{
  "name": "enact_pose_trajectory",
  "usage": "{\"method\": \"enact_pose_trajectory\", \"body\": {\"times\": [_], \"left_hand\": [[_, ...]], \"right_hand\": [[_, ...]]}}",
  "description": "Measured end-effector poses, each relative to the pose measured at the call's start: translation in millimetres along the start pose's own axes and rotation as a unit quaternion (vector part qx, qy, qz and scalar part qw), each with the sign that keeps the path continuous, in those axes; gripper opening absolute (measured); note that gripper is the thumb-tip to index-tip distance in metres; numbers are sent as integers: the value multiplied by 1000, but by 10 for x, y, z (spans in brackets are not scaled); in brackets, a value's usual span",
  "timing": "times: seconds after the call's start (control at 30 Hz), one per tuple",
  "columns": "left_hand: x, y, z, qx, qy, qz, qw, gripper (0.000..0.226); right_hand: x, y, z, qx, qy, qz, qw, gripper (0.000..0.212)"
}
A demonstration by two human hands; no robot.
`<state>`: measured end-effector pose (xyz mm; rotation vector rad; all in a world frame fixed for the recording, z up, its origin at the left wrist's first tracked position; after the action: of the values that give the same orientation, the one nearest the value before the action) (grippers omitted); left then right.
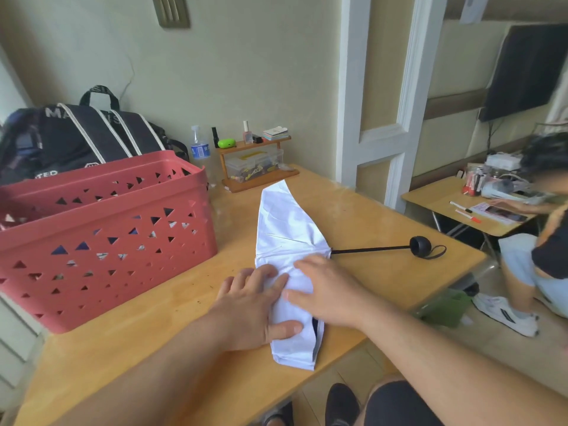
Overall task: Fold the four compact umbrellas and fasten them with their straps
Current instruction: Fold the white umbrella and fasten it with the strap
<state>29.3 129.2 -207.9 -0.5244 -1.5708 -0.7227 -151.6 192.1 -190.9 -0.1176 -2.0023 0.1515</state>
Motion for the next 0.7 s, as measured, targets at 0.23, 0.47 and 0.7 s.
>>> {"method": "enact_pose_trajectory", "body": {"times": [0.23,0.47,0.7], "left_hand": [[-9,184,-79,5,35,-105,994,134],[299,196,-157,-21,55,-137,989,128],[785,-540,-400,113,282,226,926,52]], "right_hand": [[-77,234,167,-29,123,-201,971,127],[-61,287,193,-20,122,-201,972,134],[-67,305,201,-10,124,-191,974,131]]}}
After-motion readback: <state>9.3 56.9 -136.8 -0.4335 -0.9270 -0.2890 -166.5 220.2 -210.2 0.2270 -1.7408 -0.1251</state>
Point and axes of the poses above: each hand's wrist, its own y-axis away from the middle knuckle, its own x-axis out of the back of the hand, z = x × y, the point moved 2 cm from there along -y, towards the middle knuckle, and after that the axes turned 1 degree about -y, right-handed, at the moved point
